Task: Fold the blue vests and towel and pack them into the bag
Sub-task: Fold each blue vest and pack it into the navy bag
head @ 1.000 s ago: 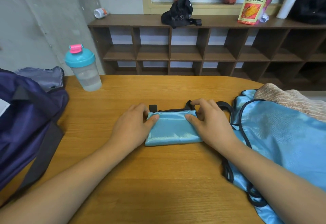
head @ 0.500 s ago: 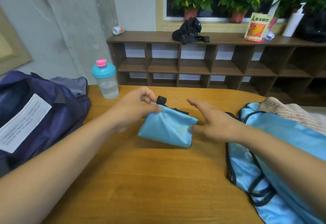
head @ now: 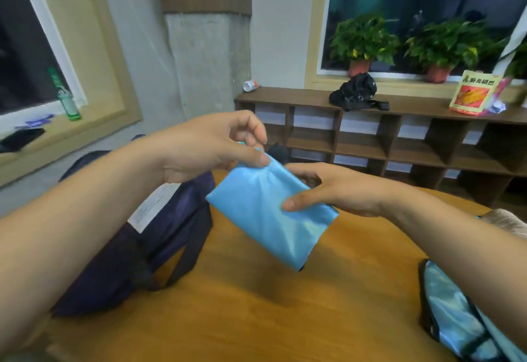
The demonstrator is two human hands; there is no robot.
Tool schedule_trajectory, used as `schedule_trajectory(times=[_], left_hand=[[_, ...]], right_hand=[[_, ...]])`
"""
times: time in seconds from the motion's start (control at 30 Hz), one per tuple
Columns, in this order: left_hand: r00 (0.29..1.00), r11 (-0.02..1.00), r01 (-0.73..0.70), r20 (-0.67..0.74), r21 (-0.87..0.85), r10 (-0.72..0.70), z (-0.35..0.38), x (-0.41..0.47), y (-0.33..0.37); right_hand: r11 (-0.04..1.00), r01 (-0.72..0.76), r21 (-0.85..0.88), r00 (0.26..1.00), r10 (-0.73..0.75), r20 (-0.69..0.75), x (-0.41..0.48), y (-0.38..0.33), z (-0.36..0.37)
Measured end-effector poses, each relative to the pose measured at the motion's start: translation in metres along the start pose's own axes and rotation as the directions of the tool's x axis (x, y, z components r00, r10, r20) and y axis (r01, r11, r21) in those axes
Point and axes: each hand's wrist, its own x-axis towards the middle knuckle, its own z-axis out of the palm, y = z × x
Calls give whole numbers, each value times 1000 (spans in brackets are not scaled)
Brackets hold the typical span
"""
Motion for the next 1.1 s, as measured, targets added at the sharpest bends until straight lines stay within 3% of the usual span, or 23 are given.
schedule_trajectory(times=[0.23, 0.43, 0.53, 0.63, 0.7, 0.73, 0.8, 0.87, 0.93, 1.03, 1.1], left_hand=[[984, 999, -3, -176, -51, -6, -70, -53, -3], [927, 988, -71, -375, -137, 15, -130, -100, -18], [864, 992, -69, -503, -107, 5, -156, -120, -36], [742, 992, 58, -669, 115, 34, -173, -136, -64], [738, 889, 219, -665, 402, 118, -181, -148, -88], [788, 773, 305, -603, 556, 123, -183, -154, -99], [882, 518, 401, -471, 756, 4, -178, -163, -118], [896, 387, 441, -420, 810, -143, -170, -168, -131], [875, 296, 482, -442, 824, -197, -166, -172, -138], [831, 190, 554, -525, 811, -185, -168, -176, -144], [793, 171, 609, -596, 775, -122, -170, -177, -145]], right_hand=[[991, 91, -98, 994, -85, 69, 56, -59, 20], [959, 141, -245, 988, -120, 96, 115, -120, 42], [914, 151, -376, 988, -124, 95, 149, -149, 52], [828, 125, -546, 990, -137, 20, 192, -168, 62], [792, 81, -606, 990, -137, -46, 226, -170, 72], [788, 66, -612, 988, -135, -67, 240, -170, 79], [776, 72, -627, 990, -130, -48, 265, -167, 94], [747, 95, -658, 995, -96, 34, 283, -160, 110], [673, 151, -724, 987, -67, 143, 297, -151, 124], [522, 180, -834, 969, 53, 242, 314, -136, 141], [406, 165, -899, 948, 186, 258, 319, -128, 149]])
